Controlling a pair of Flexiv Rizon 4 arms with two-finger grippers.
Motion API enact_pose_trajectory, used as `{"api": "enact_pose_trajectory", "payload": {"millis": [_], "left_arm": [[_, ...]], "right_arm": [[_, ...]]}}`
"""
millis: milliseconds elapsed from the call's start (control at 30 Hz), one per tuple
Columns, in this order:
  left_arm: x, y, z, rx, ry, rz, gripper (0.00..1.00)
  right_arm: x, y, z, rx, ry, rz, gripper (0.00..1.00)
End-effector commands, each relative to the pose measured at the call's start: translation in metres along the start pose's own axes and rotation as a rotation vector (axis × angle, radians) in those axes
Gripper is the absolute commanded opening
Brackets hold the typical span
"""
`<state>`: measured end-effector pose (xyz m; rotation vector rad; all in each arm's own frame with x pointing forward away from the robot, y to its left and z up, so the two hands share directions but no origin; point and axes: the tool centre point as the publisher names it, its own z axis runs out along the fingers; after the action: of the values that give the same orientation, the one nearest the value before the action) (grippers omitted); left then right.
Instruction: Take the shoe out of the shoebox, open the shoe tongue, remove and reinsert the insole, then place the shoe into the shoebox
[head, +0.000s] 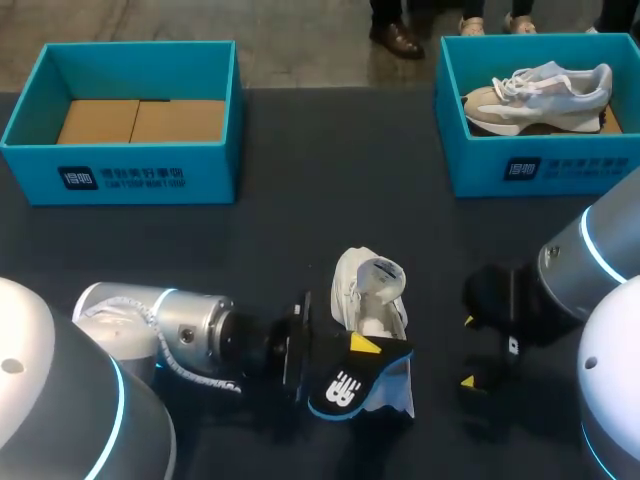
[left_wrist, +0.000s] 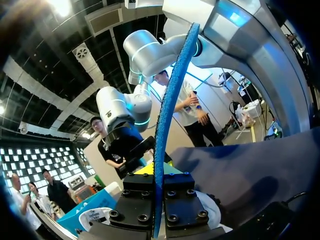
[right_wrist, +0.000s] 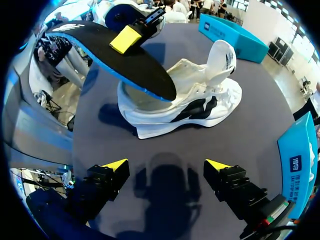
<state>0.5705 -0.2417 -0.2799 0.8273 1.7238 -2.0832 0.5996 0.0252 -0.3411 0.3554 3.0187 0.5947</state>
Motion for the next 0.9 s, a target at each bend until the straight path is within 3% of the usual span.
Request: {"api": "enact_pose_trajectory", "payload": {"millis": [33, 333, 900], "left_arm": [[0.0, 0.0, 0.002, -0.004, -0.001, 0.0, 0.0], [0.0, 0.002, 0.001, -0.009, -0.003, -0.007, 0.0], [0.003, 0.001, -0.002, -0.003, -0.005, -0.016, 0.0]], "right_arm": [[0.004, 0.008, -0.005, 0.023, -0.028, -0.008, 1.0], [0.015, 0.028, 0.011, 0.076, -0.021, -0.029, 1.0], [0.017, 0.036, 0.032, 0.089, -0.01, -0.002, 1.0]]}}
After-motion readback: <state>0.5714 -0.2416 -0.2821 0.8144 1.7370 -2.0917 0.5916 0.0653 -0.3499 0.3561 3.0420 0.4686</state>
